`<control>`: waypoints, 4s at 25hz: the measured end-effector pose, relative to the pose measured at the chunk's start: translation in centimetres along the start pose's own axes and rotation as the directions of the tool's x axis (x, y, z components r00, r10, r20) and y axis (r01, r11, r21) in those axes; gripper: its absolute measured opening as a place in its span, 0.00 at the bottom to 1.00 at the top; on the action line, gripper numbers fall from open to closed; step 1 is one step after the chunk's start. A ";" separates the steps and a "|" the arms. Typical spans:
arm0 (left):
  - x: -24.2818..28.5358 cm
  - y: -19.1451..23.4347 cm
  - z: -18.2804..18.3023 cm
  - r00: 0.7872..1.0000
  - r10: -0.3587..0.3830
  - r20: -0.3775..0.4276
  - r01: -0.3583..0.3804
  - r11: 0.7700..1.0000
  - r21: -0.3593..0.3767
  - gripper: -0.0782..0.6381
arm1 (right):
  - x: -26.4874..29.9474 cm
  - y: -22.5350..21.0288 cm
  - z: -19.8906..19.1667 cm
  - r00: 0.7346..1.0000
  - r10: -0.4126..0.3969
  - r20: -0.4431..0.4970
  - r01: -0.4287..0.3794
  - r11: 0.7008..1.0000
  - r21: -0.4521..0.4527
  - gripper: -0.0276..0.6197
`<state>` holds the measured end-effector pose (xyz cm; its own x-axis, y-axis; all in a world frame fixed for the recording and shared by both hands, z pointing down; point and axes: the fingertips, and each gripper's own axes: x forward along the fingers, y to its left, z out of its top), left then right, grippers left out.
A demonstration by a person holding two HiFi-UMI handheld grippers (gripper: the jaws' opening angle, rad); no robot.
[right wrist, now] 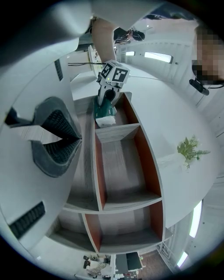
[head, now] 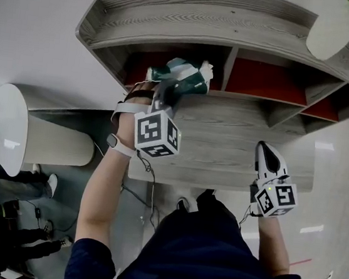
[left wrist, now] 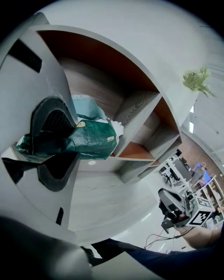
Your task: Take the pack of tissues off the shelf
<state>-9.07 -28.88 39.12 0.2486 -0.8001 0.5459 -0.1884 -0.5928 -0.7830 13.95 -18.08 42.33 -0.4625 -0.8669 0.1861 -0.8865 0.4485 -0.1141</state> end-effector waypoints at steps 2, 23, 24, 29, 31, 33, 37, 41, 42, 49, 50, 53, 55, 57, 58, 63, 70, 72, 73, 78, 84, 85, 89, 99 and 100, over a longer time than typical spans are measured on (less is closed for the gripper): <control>-0.7 -0.4 0.0 1.000 0.000 0.008 0.000 1.000 0.002 0.28 | -0.3 0.6 0.1 1.000 -0.001 0.003 0.001 1.000 -0.003 0.05; -6.9 -7.2 -1.1 0.999 0.018 0.047 -0.021 0.998 0.052 0.28 | -2.8 4.5 -0.5 1.000 -0.017 0.003 0.017 1.000 -0.017 0.05; -6.9 -7.5 -1.3 0.999 0.018 0.044 -0.020 0.999 0.050 0.28 | -2.9 4.6 -0.6 1.000 -0.018 0.003 0.018 1.000 -0.015 0.05; -6.8 -9.7 -2.1 0.999 0.019 0.042 -0.021 0.999 0.032 0.28 | -3.2 5.1 -1.2 1.000 -0.013 -0.006 0.013 1.000 -0.011 0.05; -6.8 -10.4 -2.1 0.999 0.018 0.037 -0.019 0.999 0.029 0.27 | -3.3 5.2 -1.4 1.000 -0.009 -0.010 0.009 1.000 -0.010 0.05; -6.7 -11.1 -2.2 0.999 0.014 0.033 -0.015 1.000 0.027 0.27 | -3.2 5.2 -1.4 1.000 -0.004 -0.012 0.004 1.000 -0.013 0.05; -5.7 -12.1 -2.4 0.999 0.016 0.032 -0.016 1.000 0.020 0.27 | -2.9 4.9 -1.4 1.000 -0.001 -0.014 0.001 1.000 -0.013 0.05; -4.5 -12.8 -3.0 0.999 0.029 0.020 -0.029 0.999 0.018 0.27 | -2.7 4.4 -1.8 1.000 -0.002 -0.022 0.002 1.000 -0.008 0.05; -4.1 -13.0 -3.1 0.999 0.031 0.019 -0.031 0.999 0.020 0.28 | -2.7 4.2 -1.8 1.000 -0.002 -0.022 0.002 1.000 -0.007 0.05; -1.3 -14.3 -3.5 0.999 0.034 0.013 -0.035 0.999 0.039 0.28 | -2.6 2.7 -2.4 0.999 -0.015 -0.044 0.015 1.000 0.000 0.05; -0.9 -14.6 -3.6 0.999 0.034 0.012 -0.034 0.998 0.047 0.28 | -2.6 2.6 -2.4 0.999 -0.015 -0.046 0.015 1.000 -0.001 0.05; 0.7 -15.8 -3.8 1.000 0.017 0.010 -0.018 0.998 0.054 0.28 | -2.2 2.0 -2.5 0.999 -0.015 -0.050 0.015 1.000 0.000 0.05; 1.6 -16.9 -3.9 1.000 -0.012 0.008 0.012 0.999 0.046 0.28 | -2.0 1.8 -2.7 0.998 -0.014 -0.056 0.014 1.000 0.002 0.05; 2.3 -17.8 -3.9 0.999 -0.036 0.004 0.036 0.998 0.043 0.28 | -1.8 1.6 -3.1 0.998 -0.012 -0.065 0.013 1.000 0.008 0.05; 2.6 -18.1 -3.9 0.999 -0.042 0.003 0.041 0.998 0.043 0.28 | -1.7 1.5 -3.2 0.998 -0.011 -0.069 0.012 1.000 0.011 0.05; 4.4 -18.5 -4.0 1.000 -0.024 -0.005 0.024 0.999 0.031 0.28 | -1.1 0.4 -3.5 0.996 -0.010 -0.085 0.011 1.000 0.007 0.05; 7.3 -20.2 -4.5 1.000 -0.025 0.000 0.025 0.999 0.038 0.28 | -0.2 -1.1 -4.0 0.995 -0.002 -0.105 0.003 1.000 0.009 0.05; 7.8 -20.6 -4.7 0.999 -0.033 -0.004 0.033 0.999 0.040 0.28 | 0.0 -1.4 -4.2 0.994 -0.002 -0.112 0.003 1.000 0.012 0.05; 8.2 -20.8 -4.8 0.999 -0.036 -0.008 0.037 0.999 0.040 0.28 | 0.1 -1.5 -4.4 0.993 -0.003 -0.117 0.004 1.000 0.014 0.05; 10.1 -22.0 -5.3 0.997 -0.072 -0.012 0.072 0.997 0.039 0.28 | 0.5 -2.3 -5.0 0.990 -0.002 -0.141 0.003 1.000 0.007 0.05; 11.9 -23.7 -5.7 0.994 -0.112 -0.009 0.112 0.992 0.064 0.28 | 0.3 -3.3 -5.4 0.987 -0.015 -0.159 0.017 1.000 0.011 0.05; 12.2 -23.9 -5.7 0.994 -0.113 -0.007 0.114 0.991 0.064 0.28 | 0.3 -3.5 -5.5 0.987 -0.017 -0.161 0.019 1.000 0.010 0.05; 13.4 -24.4 -6.2 0.992 -0.129 0.001 0.129 0.990 0.053 0.28 | 0.3 -4.0 -5.7 0.986 -0.021 -0.168 0.024 1.000 0.019 0.05; 15.5 -26.8 -8.2 0.982 -0.187 -0.021 0.188 0.981 0.048 0.28 | 0.3 -4.1 -7.1 0.980 -0.020 -0.200 0.028 0.999 0.037 0.05; 15.6 -27.1 -8.2 0.980 -0.198 -0.023 0.199 0.979 0.052 0.28 | 0.4 -4.1 -7.1 0.979 -0.019 -0.201 0.027 0.999 0.038 0.05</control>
<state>-7.88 -26.05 71.36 0.2589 -0.6689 0.6968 -0.0852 -0.7344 -0.6733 17.31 -18.72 49.80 -0.4394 -0.8139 0.3802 -0.8974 0.4164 -0.1456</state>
